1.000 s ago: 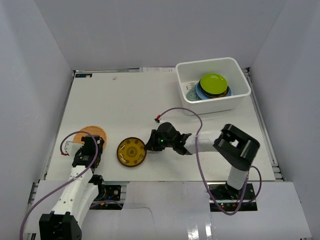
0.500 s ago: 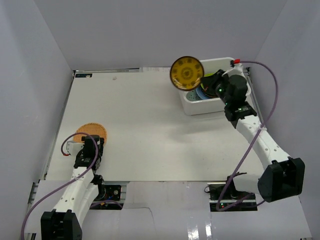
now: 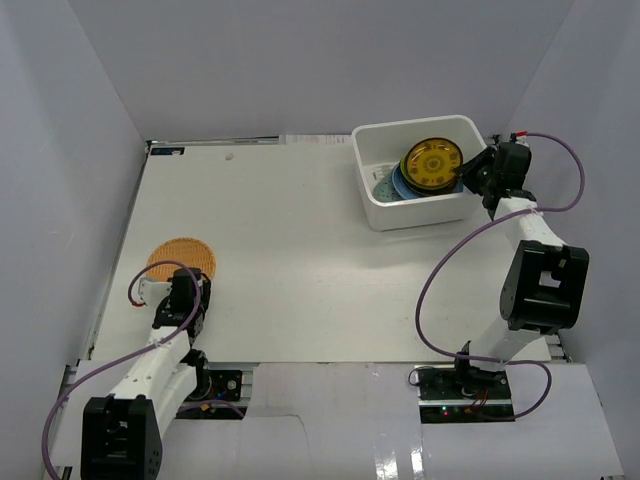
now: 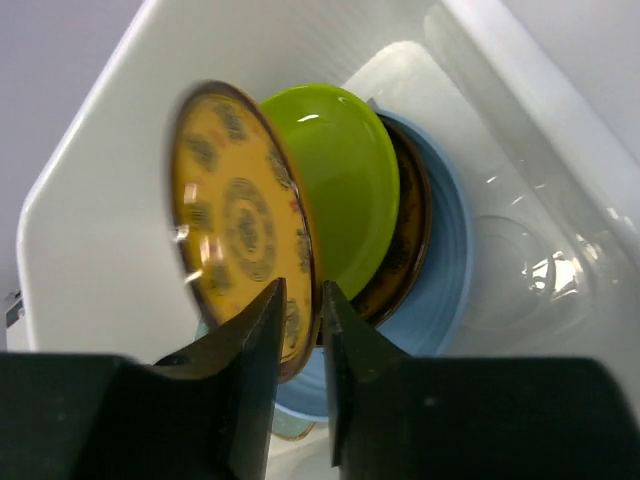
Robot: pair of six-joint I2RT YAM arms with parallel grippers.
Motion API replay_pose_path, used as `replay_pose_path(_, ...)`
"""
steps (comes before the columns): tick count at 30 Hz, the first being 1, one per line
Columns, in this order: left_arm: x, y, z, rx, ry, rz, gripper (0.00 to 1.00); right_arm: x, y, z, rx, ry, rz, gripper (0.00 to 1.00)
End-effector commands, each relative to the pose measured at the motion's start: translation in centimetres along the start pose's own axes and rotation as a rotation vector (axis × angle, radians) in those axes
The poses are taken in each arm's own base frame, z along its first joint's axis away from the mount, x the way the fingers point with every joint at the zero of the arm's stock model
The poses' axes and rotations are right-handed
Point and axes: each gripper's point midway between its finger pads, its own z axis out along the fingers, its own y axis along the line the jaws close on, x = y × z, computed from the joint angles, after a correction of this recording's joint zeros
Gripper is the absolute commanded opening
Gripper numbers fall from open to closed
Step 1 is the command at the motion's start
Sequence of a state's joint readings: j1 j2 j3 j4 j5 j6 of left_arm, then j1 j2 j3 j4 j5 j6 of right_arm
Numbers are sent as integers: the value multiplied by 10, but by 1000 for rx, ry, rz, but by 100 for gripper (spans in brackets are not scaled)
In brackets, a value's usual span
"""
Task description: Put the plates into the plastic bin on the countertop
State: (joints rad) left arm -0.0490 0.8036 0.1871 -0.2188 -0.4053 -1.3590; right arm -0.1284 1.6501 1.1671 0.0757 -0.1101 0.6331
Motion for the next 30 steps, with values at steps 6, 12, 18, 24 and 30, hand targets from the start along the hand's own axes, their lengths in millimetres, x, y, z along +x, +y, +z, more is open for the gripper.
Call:
replay_pose_path(6, 19, 38, 2, -86, 82, 124, 24, -13, 27, -33, -78, -37, -54, 76)
replay_pose_path(12, 25, 23, 0, -32, 125, 151, 0, 4, 73, -93, -271, -68, -118, 83)
replay_pose_path(18, 30, -5, -13, 122, 173, 178, 0, 95, 156, -148, -537, 90, -311, 85)
replay_pose_path(24, 28, -64, -51, 406, 214, 256, 0, 147, 180, -192, -748, 228, -334, 85)
replay_pose_path(30, 35, -79, -71, 528, 268, 240, 0, 171, 165, -227, -817, 290, -343, 85)
